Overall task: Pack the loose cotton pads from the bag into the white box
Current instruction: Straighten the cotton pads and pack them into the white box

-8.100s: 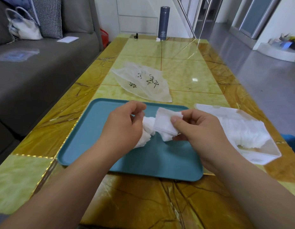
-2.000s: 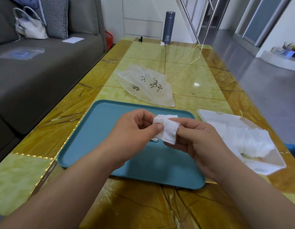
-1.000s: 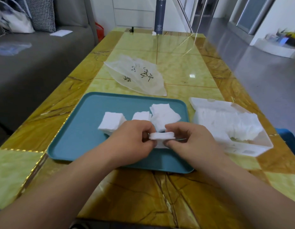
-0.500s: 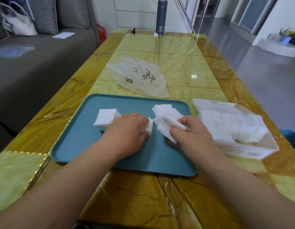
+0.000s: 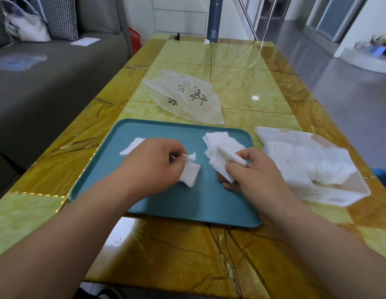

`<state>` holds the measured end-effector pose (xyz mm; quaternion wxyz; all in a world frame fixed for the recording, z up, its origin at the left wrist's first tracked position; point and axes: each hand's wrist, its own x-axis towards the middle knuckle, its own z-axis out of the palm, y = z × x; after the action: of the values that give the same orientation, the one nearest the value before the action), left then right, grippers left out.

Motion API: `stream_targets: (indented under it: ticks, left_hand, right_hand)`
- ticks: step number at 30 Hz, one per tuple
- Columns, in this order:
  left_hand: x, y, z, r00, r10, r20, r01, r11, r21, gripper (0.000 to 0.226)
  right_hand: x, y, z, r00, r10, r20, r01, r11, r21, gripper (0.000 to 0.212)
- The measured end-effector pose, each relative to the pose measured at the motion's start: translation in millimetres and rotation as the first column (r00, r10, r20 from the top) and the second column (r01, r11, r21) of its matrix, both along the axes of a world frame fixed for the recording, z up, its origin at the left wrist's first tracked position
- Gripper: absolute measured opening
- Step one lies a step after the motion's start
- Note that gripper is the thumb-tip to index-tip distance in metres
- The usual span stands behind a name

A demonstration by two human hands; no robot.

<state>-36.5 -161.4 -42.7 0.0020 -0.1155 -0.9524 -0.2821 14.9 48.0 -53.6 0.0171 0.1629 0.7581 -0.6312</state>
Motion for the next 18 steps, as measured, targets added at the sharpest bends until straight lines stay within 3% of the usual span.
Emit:
stream_targets:
  ticks: [6, 10, 14, 18]
  left_hand:
    - [-1, -9, 8, 0.986, 0.136, -0.101, -0.099, 0.946, 0.308, 0.01]
    - [8, 2, 19, 0.992, 0.056, 0.113, -0.115, 0.774, 0.623, 0.014]
    - [14, 11, 15, 0.944, -0.122, 0.307, -0.117, 0.745, 0.656, 0.03]
    - [14, 14, 9, 0.934, -0.072, 0.35, -0.161, 0.79, 0.592, 0.031]
  right_hand:
    - [-2, -2, -1, 0.999, 0.005, -0.034, -0.005, 1.0, 0.007, 0.009]
    - [-4, -3, -4, 0.999, 0.013, -0.053, -0.016, 0.998, -0.054, 0.007]
    - [-4, -5, 1, 0.998, 0.049, -0.048, -0.057, 0.983, -0.177, 0.009]
    - [-2, -4, 4, 0.994, 0.108, -0.029, -0.111, 0.97, -0.216, 0.009]
